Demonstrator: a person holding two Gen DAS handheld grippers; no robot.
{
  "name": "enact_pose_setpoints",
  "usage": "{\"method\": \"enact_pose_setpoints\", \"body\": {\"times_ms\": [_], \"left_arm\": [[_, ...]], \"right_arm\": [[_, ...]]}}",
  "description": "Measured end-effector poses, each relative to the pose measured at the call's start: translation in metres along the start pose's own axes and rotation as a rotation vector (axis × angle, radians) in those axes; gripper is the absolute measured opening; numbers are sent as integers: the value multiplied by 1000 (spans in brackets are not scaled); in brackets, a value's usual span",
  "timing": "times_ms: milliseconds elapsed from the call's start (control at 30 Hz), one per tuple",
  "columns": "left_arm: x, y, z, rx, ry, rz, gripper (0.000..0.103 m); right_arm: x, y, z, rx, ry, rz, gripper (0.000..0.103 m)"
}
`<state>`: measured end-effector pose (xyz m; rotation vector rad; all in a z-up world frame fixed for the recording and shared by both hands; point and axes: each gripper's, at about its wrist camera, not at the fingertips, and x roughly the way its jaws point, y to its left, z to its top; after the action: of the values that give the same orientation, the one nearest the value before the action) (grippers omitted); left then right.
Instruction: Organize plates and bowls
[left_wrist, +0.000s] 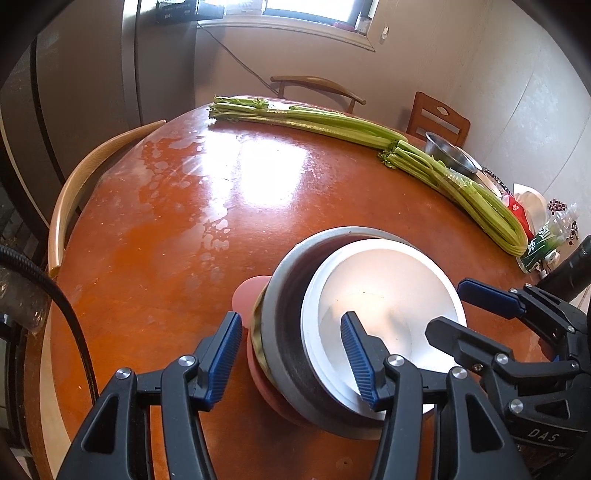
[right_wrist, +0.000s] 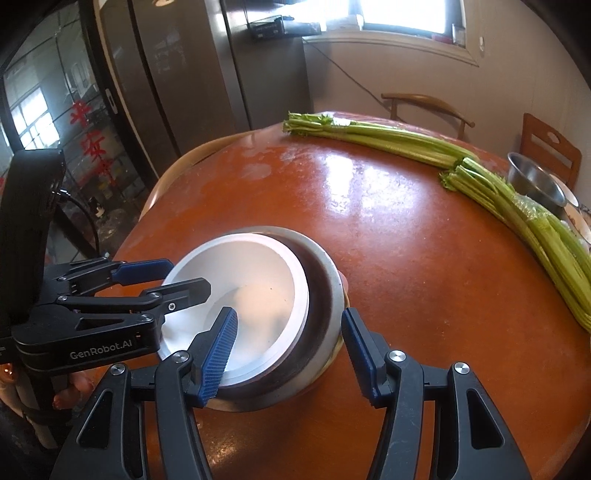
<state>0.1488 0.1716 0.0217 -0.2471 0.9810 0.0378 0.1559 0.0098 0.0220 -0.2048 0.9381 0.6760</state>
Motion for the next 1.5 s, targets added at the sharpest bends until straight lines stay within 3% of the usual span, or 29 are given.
{"method": "enact_pose_setpoints", "body": {"times_ms": [433,933,1200,1500], "left_arm": [[-30,-15,-20,11,-61,60,56],[-74,-65,-102,17,-164,118,60],[-74,-76,-139,11,-156,149,61],[-75,-78,-148,10,-161,158,61]], "right_arm": [[-36,8,-21,-34,-90,-45,62],[-81,12,-100,-28,-138,-72,68],[-86,14,-137,-8,-132,-64,68],[-87,12,-146,4,-137,-59,68]]}}
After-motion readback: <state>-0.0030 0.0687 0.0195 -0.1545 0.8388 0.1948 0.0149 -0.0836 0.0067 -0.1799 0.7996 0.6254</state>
